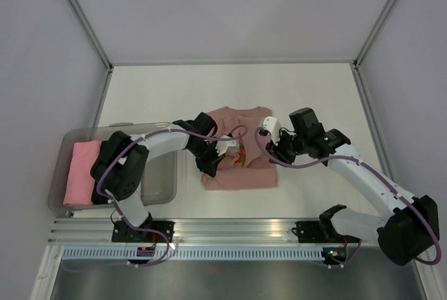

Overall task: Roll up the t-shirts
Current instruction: Roll the tshirt

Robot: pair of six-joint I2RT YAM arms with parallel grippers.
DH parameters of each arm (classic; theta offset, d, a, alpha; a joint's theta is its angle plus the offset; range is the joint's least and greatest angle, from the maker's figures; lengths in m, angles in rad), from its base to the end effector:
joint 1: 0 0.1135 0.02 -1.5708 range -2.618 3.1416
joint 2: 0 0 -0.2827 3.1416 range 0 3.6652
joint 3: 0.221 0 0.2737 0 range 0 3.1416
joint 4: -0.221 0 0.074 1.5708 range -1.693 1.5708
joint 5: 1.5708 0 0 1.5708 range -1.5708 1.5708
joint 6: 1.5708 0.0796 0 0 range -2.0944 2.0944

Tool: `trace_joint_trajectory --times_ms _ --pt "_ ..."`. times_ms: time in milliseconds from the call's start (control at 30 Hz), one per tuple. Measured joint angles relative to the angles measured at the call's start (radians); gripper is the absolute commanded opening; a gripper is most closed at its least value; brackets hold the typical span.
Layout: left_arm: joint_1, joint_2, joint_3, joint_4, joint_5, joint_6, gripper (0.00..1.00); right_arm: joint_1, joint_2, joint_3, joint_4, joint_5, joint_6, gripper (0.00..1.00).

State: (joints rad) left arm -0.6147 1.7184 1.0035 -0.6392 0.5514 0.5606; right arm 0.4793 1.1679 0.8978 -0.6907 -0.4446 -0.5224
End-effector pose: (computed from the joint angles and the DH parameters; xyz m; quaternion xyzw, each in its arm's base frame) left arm 0.2480 -0.2261 0.1249 0.5548 0.7798 -0.2733 0.0967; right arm 0.2203 0.1531 0.2406 -0.5048 0.7843 0.2039 0.2974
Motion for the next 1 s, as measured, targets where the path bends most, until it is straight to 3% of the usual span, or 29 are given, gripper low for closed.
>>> trace_joint_trajectory --times_ms 33,167,400,700,1000 --pt "0.0 0.003 0.004 0.0 0.0 -0.001 0.03 0.0 -0.017 -0.011 0.015 -0.017 0.013 0.25" --pt "0.0 0.019 0.025 0.002 -0.002 -0.01 0.05 0.023 -0.027 -0.089 0.141 -0.098 0.131 0.01" --pt "0.0 0.024 0.032 0.007 -0.013 -0.014 0.15 0.054 -0.005 -0.224 0.34 -0.14 0.253 0.0" --pt "0.0 0.024 0.045 0.01 -0.045 -0.014 0.2 0.053 0.213 -0.174 0.306 -0.124 0.189 0.0" --pt "0.005 0.008 0.05 0.013 -0.093 0.014 0.47 0.049 0.246 -0.153 0.272 -0.089 0.157 0.0"
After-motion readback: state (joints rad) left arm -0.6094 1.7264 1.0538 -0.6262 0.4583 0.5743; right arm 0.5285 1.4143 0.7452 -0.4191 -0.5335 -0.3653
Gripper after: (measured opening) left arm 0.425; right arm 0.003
